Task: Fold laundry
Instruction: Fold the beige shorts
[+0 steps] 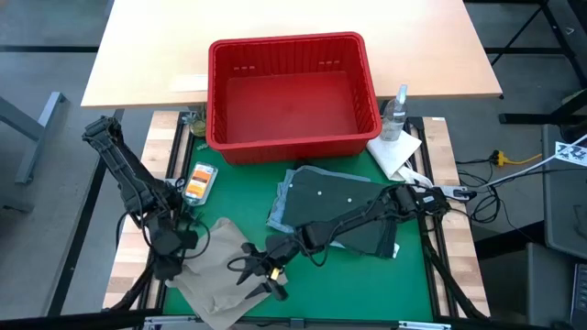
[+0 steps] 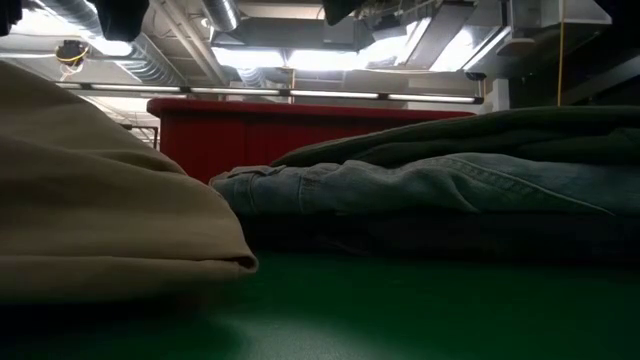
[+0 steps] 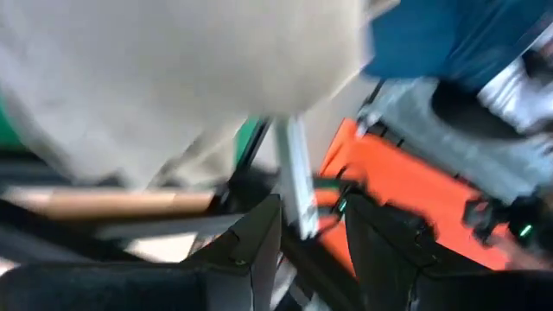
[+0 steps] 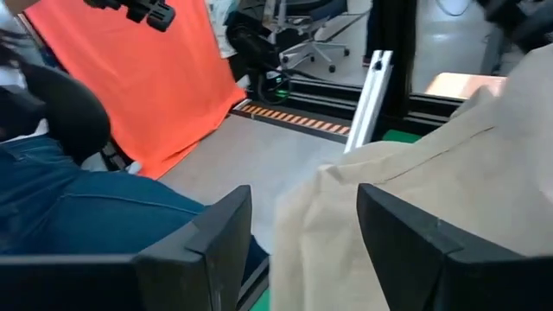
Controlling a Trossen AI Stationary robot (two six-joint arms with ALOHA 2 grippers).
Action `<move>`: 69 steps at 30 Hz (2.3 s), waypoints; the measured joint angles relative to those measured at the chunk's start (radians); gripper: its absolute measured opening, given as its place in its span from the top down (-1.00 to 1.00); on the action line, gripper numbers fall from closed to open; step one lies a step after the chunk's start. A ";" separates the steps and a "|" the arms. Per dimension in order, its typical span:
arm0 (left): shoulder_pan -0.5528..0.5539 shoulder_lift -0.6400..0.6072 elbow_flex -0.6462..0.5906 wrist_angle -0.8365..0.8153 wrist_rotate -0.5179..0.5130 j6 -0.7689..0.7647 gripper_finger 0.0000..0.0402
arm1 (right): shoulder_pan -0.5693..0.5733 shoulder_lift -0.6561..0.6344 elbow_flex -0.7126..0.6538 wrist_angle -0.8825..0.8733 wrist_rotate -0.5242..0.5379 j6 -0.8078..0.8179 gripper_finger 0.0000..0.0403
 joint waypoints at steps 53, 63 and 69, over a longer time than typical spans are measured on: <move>-0.171 0.615 0.006 0.308 -0.345 -0.692 0.38 | -0.036 -0.073 0.000 -0.714 0.552 -0.368 -0.05; -0.066 0.597 0.004 0.174 -0.558 -0.351 0.38 | -0.011 -0.118 -0.001 -0.820 0.533 -0.406 -0.05; -0.071 0.512 0.027 0.087 -0.617 -0.317 0.38 | -0.010 -0.200 0.000 -0.900 0.555 -0.421 -0.05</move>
